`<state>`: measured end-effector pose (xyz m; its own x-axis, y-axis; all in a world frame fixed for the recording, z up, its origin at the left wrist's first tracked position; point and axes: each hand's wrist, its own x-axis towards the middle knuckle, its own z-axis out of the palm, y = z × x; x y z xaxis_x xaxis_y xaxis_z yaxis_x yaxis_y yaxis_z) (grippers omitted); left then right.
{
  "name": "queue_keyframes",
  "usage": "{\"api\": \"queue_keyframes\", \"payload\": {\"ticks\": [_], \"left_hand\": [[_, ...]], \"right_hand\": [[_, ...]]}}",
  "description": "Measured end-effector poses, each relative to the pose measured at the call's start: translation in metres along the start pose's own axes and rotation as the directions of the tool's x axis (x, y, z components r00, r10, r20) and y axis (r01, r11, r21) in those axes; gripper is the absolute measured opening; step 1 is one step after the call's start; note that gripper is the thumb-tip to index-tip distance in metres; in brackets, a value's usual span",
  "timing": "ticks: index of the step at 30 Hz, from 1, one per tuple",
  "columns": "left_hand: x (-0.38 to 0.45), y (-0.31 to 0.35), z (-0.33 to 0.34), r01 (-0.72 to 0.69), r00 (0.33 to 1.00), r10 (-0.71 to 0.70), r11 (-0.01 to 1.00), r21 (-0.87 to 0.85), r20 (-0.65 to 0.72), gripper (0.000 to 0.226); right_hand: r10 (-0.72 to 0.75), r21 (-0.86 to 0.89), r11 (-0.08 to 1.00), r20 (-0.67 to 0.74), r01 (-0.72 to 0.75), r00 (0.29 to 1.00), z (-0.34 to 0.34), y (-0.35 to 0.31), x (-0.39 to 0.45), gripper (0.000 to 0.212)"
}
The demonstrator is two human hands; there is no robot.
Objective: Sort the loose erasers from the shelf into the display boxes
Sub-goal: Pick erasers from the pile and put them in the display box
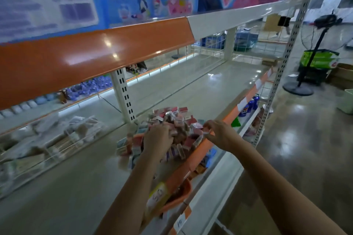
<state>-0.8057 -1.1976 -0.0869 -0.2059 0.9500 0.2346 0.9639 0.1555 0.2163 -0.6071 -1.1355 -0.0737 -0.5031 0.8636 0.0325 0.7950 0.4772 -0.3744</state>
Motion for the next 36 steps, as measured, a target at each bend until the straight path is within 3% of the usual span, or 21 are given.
{"api": "queue_keyframes", "payload": {"ticks": [6, 9, 13, 16, 21, 24, 27, 29, 32, 36], "left_hand": [[0.018, 0.008, 0.025, 0.148, 0.988, -0.147, 0.989, 0.025, -0.040, 0.048], [0.022, 0.018, 0.035, 0.254, 0.966, -0.252, 0.967, 0.030, -0.067, 0.057], [0.025, 0.026, 0.044, 0.355, 0.933, -0.352, 0.935, 0.019, -0.072, 0.061], [0.023, 0.029, 0.043, 0.387, 0.914, -0.381, 0.922, 0.022, -0.139, 0.055], [0.013, 0.035, 0.026, 0.446, 0.841, -0.503, 0.853, -0.272, -0.197, 0.027], [0.002, 0.033, 0.019, 0.479, 0.801, -0.586, 0.751, -0.455, -0.122, 0.025], [-0.009, 0.031, 0.016, 0.457, 0.753, -0.658, 0.551, -0.698, -0.027, 0.009], [-0.018, 0.034, 0.014, 0.445, 0.708, -0.706, 0.443, -0.778, 0.004, 0.012], [-0.030, 0.038, 0.014, 0.388, 0.606, -0.790, 0.195, -0.901, 0.090, 0.020], [-0.051, 0.045, 0.007, 0.303, 0.524, -0.849, 0.110, -0.947, 0.070, 0.013]], "right_hand": [[-0.040, 0.113, 0.993, 0.093, 0.029, 0.995, 0.021, 0.020, 0.052, 0.031], [-0.152, 0.092, 0.985, 0.089, 0.144, 0.984, 0.026, 0.029, 0.062, 0.038], [-0.297, 0.115, 0.952, 0.108, 0.284, 0.949, 0.031, 0.035, 0.072, 0.032], [-0.437, 0.113, 0.897, 0.071, 0.428, 0.897, 0.031, 0.041, 0.081, 0.026], [-0.601, 0.228, 0.767, -0.069, 0.599, 0.796, 0.029, 0.040, 0.097, 0.021], [-0.583, 0.421, 0.705, -0.114, 0.570, 0.804, 0.028, 0.036, 0.101, 0.008], [-0.527, 0.608, 0.621, -0.144, 0.495, 0.838, 0.029, 0.030, 0.101, 0.016], [-0.504, 0.665, 0.614, -0.082, 0.424, 0.860, 0.031, 0.024, 0.098, 0.017], [-0.489, 0.782, 0.565, 0.062, 0.263, 0.870, 0.033, 0.012, 0.092, 0.025], [-0.515, 0.903, 0.420, 0.150, 0.095, 0.844, 0.032, -0.007, 0.080, 0.033]]}}
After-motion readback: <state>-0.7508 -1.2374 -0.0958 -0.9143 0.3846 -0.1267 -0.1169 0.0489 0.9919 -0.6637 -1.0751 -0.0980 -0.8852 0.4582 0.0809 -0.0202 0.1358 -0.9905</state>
